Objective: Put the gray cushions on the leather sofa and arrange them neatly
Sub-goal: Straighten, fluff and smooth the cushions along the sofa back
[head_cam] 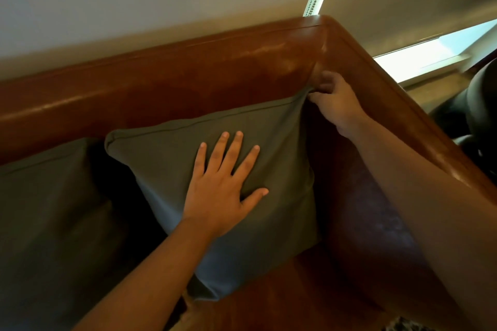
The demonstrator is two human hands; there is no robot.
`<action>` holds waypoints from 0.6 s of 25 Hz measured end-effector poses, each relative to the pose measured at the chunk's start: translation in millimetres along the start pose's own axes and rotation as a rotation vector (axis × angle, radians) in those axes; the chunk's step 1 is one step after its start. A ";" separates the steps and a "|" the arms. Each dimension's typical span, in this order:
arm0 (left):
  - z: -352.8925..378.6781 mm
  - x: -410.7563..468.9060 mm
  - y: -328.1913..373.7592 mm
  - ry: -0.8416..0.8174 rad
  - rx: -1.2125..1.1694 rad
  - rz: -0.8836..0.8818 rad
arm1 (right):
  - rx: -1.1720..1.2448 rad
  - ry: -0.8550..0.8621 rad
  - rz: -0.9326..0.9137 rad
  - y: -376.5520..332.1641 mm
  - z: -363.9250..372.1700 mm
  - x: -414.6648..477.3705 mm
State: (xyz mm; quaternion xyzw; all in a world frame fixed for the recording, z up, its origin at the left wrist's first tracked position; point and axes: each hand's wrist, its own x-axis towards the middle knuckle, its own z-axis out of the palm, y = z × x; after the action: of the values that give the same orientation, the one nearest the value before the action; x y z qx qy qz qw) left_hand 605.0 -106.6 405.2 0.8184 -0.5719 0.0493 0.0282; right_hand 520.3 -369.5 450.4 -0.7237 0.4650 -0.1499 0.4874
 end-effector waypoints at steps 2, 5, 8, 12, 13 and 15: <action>2.2 -2.8 -0.5 -0.005 -0.003 0.000 | 0.223 -0.095 0.215 14.0 0.2 5.9; -0.1 2.5 -2.3 -0.021 -0.007 0.006 | 0.110 0.178 0.134 19.4 2.2 12.7; -7.8 7.0 0.4 -0.019 -0.077 -0.051 | 0.106 0.329 0.087 27.4 19.8 -11.8; -25.2 47.6 14.3 0.119 -0.229 -0.205 | 0.368 0.387 0.240 91.0 42.3 -79.7; -27.4 64.2 18.5 0.136 -0.270 -0.223 | 0.370 0.401 0.303 112.0 46.9 -98.1; -25.2 93.2 25.5 0.092 -0.319 -0.220 | 0.331 0.347 0.478 150.3 57.3 -129.5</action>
State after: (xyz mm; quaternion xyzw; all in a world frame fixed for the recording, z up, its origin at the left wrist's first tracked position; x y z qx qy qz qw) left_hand 611.6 -199.8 440.5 0.8580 -0.4776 -0.0079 0.1888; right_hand 411.8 -244.9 326.5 -0.4690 0.6667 -0.2259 0.5334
